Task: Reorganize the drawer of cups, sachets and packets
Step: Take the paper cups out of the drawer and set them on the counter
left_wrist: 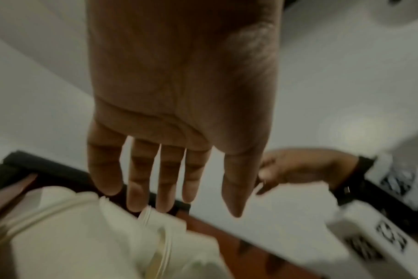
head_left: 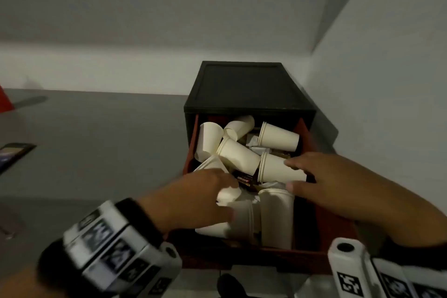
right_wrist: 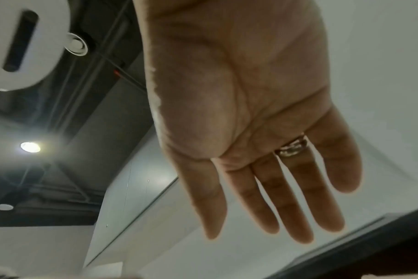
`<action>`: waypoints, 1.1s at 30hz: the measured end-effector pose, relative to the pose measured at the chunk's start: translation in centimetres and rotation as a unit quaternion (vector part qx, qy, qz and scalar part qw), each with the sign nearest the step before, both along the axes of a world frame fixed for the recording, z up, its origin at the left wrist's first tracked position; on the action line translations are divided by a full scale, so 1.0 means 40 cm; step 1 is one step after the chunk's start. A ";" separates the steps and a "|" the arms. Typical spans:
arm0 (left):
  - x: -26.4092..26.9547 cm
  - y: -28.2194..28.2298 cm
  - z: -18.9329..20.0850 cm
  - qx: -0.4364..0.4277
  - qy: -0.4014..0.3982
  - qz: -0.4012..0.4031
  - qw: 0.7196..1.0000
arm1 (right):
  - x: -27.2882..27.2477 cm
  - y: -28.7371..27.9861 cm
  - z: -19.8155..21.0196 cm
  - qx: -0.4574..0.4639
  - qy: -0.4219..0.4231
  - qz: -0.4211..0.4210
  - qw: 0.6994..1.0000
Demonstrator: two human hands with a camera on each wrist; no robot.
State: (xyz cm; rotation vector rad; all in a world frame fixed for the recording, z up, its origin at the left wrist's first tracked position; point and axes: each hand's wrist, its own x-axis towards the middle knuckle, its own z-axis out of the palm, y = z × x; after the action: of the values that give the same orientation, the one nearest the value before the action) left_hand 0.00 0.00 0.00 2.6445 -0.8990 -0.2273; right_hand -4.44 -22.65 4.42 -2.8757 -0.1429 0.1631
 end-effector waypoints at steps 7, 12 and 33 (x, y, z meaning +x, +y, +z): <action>0.058 -0.065 -0.069 0.226 0.096 -0.056 0.968 | 0.032 -0.003 -0.012 0.072 0.015 -0.025 0.997; 0.065 -0.089 -0.099 0.245 0.099 -0.061 0.963 | 0.036 -0.006 -0.023 0.133 0.001 -0.037 0.990; 0.016 -0.229 0.223 -0.386 0.111 -0.034 0.915 | 0.049 -0.038 0.071 0.677 -0.120 0.045 0.725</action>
State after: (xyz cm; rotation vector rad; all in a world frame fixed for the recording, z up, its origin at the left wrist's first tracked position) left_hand 0.63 -9.16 8.92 1.8176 -0.7903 -0.1420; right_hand -2.48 -24.17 7.25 -1.3835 -0.2923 -0.2298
